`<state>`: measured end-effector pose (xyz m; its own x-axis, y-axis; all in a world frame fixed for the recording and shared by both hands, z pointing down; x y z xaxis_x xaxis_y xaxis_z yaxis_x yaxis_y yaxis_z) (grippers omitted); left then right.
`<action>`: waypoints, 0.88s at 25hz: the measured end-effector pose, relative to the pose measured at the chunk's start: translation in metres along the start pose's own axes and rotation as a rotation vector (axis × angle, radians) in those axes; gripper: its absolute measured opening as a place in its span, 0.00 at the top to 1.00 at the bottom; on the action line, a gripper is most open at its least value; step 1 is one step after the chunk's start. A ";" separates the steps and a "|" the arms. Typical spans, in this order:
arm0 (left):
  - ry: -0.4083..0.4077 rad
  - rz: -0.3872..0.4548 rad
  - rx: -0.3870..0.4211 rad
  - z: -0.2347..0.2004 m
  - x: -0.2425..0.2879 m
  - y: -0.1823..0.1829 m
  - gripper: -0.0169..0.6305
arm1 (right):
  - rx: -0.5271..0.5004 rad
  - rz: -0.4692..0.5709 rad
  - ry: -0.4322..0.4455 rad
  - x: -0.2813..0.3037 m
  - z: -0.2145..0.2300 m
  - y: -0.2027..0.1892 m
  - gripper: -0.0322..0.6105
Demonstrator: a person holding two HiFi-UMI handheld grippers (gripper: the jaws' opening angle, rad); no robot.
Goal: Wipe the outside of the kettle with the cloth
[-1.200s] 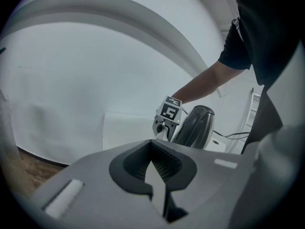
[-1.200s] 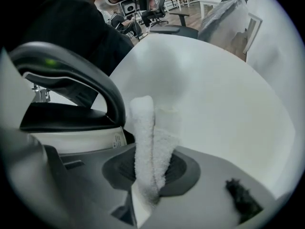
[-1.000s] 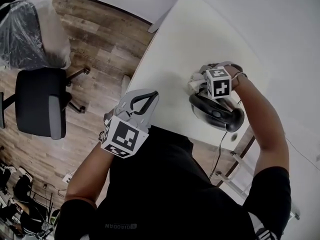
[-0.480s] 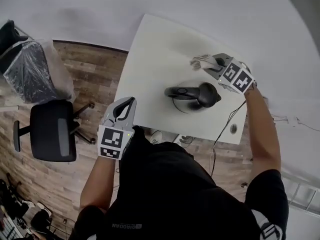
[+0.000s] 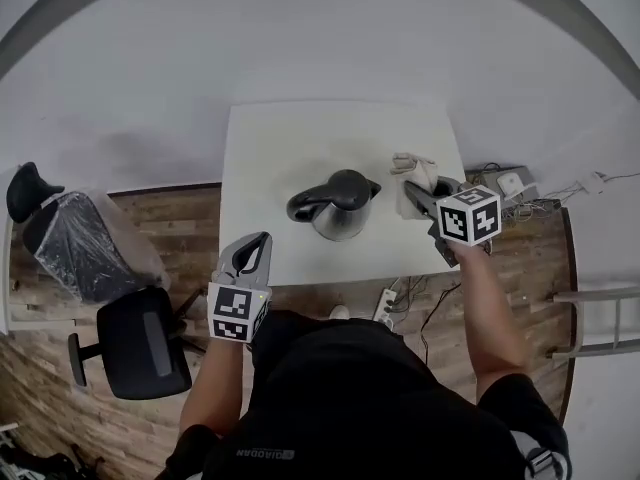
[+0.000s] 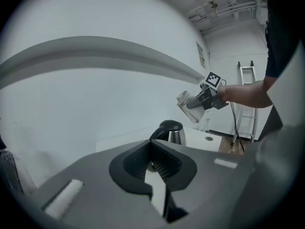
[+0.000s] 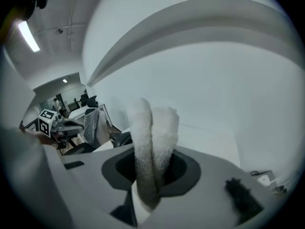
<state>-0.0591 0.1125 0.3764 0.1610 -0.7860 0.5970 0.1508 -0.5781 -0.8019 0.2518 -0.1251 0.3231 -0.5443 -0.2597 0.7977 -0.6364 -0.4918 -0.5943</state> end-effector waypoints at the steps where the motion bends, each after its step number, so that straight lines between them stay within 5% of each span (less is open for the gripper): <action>1: -0.018 0.009 0.038 -0.004 0.003 0.007 0.96 | -0.026 -0.035 -0.030 0.001 -0.005 0.004 0.80; 6: -0.137 0.034 0.214 -0.036 0.003 0.025 0.96 | -0.025 -0.189 -0.171 0.022 -0.020 0.027 0.80; 13: -0.315 0.057 0.240 -0.105 0.020 0.004 0.96 | 0.052 -0.422 -0.349 0.054 -0.047 0.064 0.80; 22: -0.448 0.080 0.225 -0.157 0.030 -0.009 0.96 | -0.237 -0.658 -0.571 0.095 -0.110 0.113 0.80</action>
<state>-0.2088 0.0603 0.3977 0.5759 -0.6259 0.5259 0.3194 -0.4198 -0.8495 0.0683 -0.1133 0.3203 0.2835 -0.3906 0.8758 -0.8537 -0.5187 0.0450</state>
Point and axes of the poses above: the fingertips, and each gripper's own axes: x forward along the fingers, z to its right, y out of its top, the point moved 10 cm from there along -x, backward along the fingers, and after that the axes turned 15 degrees about -z, right-handed, at the moved point
